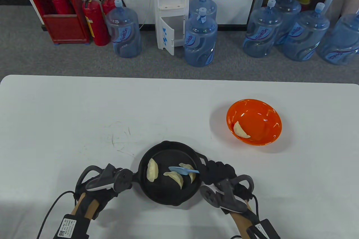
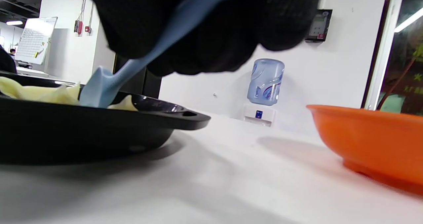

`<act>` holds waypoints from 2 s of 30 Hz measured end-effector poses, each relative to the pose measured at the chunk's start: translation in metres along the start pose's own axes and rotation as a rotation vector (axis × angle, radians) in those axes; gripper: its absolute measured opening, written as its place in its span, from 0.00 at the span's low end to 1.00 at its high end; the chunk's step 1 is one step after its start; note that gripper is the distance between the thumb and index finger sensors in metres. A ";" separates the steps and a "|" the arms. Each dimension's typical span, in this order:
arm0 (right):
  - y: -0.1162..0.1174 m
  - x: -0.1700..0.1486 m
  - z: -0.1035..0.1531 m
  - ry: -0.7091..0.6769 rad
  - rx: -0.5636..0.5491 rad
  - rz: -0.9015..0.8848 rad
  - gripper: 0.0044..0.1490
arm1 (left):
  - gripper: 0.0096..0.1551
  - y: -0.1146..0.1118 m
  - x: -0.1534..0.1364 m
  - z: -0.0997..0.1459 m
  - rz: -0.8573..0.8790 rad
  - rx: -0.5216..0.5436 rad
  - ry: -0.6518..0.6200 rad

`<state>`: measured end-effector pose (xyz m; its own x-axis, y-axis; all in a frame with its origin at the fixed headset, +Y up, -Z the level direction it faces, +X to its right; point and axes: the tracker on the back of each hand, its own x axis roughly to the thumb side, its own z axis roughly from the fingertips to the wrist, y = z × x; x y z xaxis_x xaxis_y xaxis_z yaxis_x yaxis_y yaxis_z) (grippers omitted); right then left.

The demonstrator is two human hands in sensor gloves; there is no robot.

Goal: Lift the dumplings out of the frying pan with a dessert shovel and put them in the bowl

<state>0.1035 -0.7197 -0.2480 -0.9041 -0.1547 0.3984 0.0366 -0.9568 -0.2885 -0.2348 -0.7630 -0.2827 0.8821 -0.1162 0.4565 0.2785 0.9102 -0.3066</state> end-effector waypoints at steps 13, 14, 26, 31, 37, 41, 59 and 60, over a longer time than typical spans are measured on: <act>0.004 -0.009 0.001 0.026 0.050 -0.102 0.25 | 0.31 0.000 0.000 0.000 0.005 0.000 -0.001; 0.005 -0.009 0.001 0.016 0.058 -0.108 0.25 | 0.31 0.000 0.000 0.000 0.005 0.000 -0.001; 0.007 -0.004 0.001 -0.063 0.109 -0.180 0.25 | 0.31 0.000 -0.001 0.000 0.006 0.000 -0.001; 0.009 -0.003 0.001 -0.098 0.131 -0.218 0.25 | 0.31 0.000 0.000 0.000 0.003 -0.003 0.000; 0.010 -0.002 0.001 -0.131 0.167 -0.237 0.25 | 0.31 0.000 0.000 0.000 0.002 -0.004 0.000; 0.012 -0.003 0.001 -0.143 0.202 -0.280 0.25 | 0.31 0.000 0.000 -0.001 0.004 -0.004 0.000; 0.019 -0.011 -0.001 -0.083 0.289 -0.465 0.24 | 0.31 0.000 0.000 -0.001 0.003 -0.002 0.001; 0.020 -0.012 -0.001 -0.077 0.291 -0.477 0.24 | 0.31 0.000 0.000 -0.001 0.003 -0.002 0.001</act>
<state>0.1144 -0.7363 -0.2594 -0.8159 0.3040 0.4918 -0.2424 -0.9521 0.1864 -0.2347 -0.7628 -0.2835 0.8834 -0.1135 0.4546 0.2764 0.9097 -0.3098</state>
